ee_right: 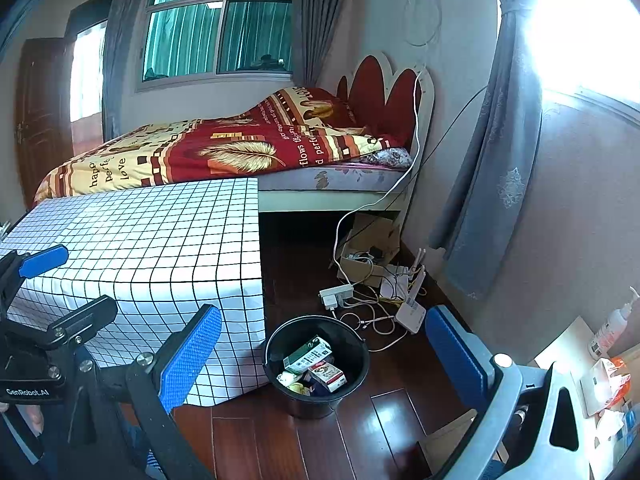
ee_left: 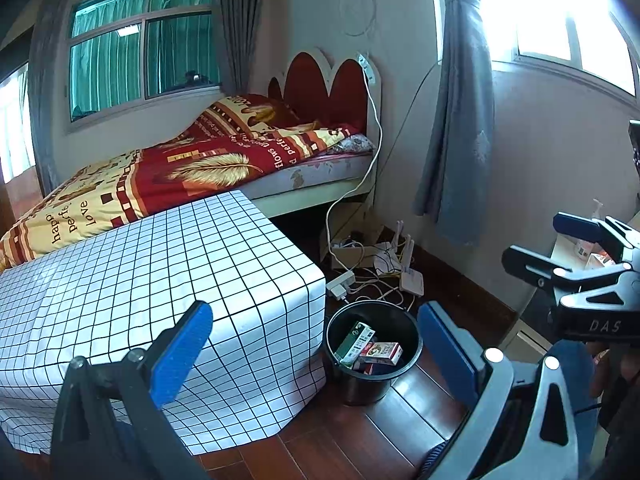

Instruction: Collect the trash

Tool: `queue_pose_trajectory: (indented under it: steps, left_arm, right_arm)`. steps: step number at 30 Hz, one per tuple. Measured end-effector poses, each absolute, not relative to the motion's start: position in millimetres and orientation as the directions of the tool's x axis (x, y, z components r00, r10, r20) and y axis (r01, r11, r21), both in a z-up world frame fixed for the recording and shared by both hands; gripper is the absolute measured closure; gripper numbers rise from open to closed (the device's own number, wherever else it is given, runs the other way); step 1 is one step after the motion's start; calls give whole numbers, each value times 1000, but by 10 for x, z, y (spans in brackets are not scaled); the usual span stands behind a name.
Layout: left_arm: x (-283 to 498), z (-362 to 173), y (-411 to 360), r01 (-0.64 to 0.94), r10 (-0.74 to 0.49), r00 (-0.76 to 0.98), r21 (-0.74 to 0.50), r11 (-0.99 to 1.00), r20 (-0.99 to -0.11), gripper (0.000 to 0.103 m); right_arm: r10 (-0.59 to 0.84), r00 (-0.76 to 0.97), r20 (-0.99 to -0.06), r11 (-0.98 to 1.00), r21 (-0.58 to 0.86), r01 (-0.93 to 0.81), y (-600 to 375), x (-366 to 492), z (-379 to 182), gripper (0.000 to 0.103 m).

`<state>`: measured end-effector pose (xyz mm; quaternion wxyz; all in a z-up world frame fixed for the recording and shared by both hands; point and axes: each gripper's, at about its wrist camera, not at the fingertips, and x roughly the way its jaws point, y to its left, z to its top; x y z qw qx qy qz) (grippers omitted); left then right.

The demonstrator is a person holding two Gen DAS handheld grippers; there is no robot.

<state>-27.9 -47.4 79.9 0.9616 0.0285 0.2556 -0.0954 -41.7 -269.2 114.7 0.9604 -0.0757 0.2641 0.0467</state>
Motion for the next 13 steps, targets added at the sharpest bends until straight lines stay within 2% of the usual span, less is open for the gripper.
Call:
queue_pose_trajectory:
  steps: [13]
  left_arm:
    - [-269,788,-475,276,-245,830,-13,961,-500,0]
  right_arm:
    - [46,853,-519,984,-125,-129,-2692,-394,1131,0]
